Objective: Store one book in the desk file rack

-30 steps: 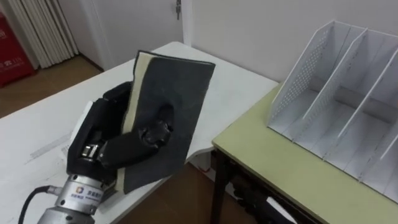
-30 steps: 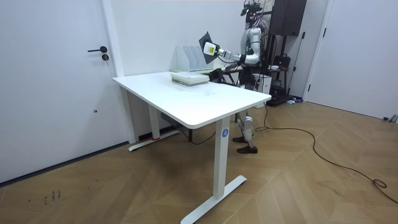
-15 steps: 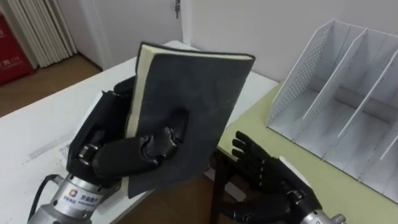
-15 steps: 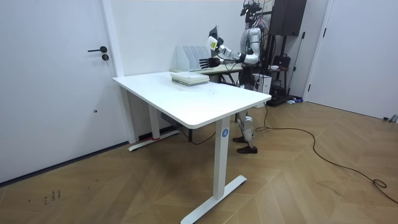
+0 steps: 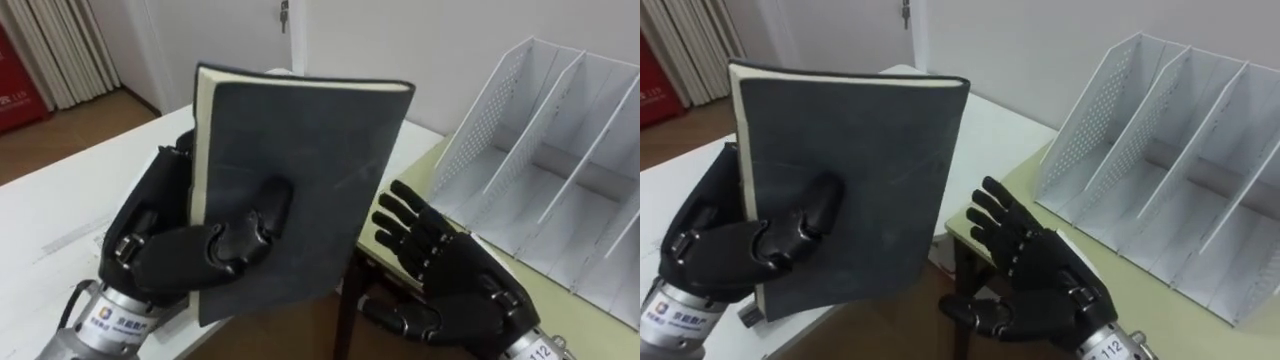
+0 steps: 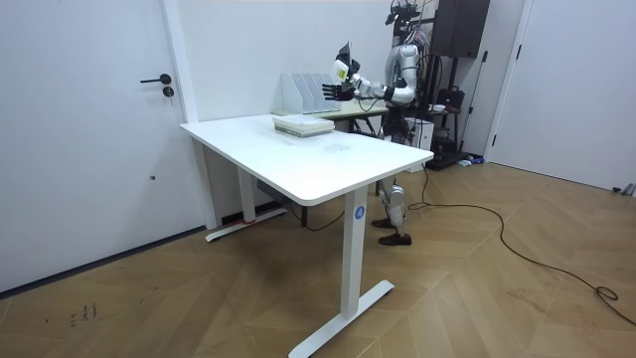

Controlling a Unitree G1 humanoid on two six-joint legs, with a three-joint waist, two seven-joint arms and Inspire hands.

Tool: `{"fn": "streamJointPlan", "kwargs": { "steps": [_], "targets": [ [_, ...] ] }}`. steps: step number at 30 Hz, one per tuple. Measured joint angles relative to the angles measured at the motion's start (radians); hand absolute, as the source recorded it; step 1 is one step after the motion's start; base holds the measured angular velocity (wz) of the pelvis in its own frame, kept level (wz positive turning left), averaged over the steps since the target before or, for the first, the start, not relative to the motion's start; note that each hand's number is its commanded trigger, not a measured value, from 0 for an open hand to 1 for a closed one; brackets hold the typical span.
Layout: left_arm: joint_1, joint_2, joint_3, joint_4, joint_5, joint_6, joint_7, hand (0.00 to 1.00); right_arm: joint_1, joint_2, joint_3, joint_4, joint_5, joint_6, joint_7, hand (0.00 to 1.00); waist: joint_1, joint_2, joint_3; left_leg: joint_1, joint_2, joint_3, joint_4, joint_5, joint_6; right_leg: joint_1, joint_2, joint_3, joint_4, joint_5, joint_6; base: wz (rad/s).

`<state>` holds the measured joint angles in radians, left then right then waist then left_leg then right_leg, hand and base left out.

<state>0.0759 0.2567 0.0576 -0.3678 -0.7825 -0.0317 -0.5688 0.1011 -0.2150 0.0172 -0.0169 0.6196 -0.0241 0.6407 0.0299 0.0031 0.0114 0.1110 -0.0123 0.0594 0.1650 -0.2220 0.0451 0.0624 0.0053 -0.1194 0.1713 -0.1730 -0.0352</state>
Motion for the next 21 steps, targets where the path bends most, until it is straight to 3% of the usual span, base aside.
{"fn": "streamJointPlan", "kwargs": {
  "steps": [8, 20, 21],
  "targets": [
    [0.006, 0.014, -0.009, 0.060, -0.037, 0.010, -0.081, 1.00, -0.013, -0.027, 0.000, -0.054, 0.055, 0.027, 0.134, 0.00, 0.005, 0.001, -0.0004, -0.004, 0.000, 0.008, 0.001, 0.000, 0.000, -0.007, 0.000, 0.006, 0.004, 0.001, 0.002, -0.01],
    [0.006, 0.050, -0.042, 0.121, -0.043, 0.048, -0.133, 1.00, -0.045, -0.067, 0.013, -0.080, 0.057, 0.070, 0.270, 0.00, 0.005, 0.000, 0.0009, -0.004, 0.001, 0.010, 0.002, 0.000, 0.000, -0.014, 0.001, 0.014, 0.013, 0.001, 0.002, 0.00],
    [0.006, 0.057, -0.042, 0.123, -0.043, 0.051, -0.141, 1.00, -0.046, -0.067, 0.014, -0.080, 0.057, 0.070, 0.273, 0.12, 0.006, -0.002, 0.0016, -0.004, 0.001, 0.010, 0.001, 0.000, 0.000, -0.014, 0.000, 0.014, 0.014, 0.001, 0.002, 0.00]
  ]
}}
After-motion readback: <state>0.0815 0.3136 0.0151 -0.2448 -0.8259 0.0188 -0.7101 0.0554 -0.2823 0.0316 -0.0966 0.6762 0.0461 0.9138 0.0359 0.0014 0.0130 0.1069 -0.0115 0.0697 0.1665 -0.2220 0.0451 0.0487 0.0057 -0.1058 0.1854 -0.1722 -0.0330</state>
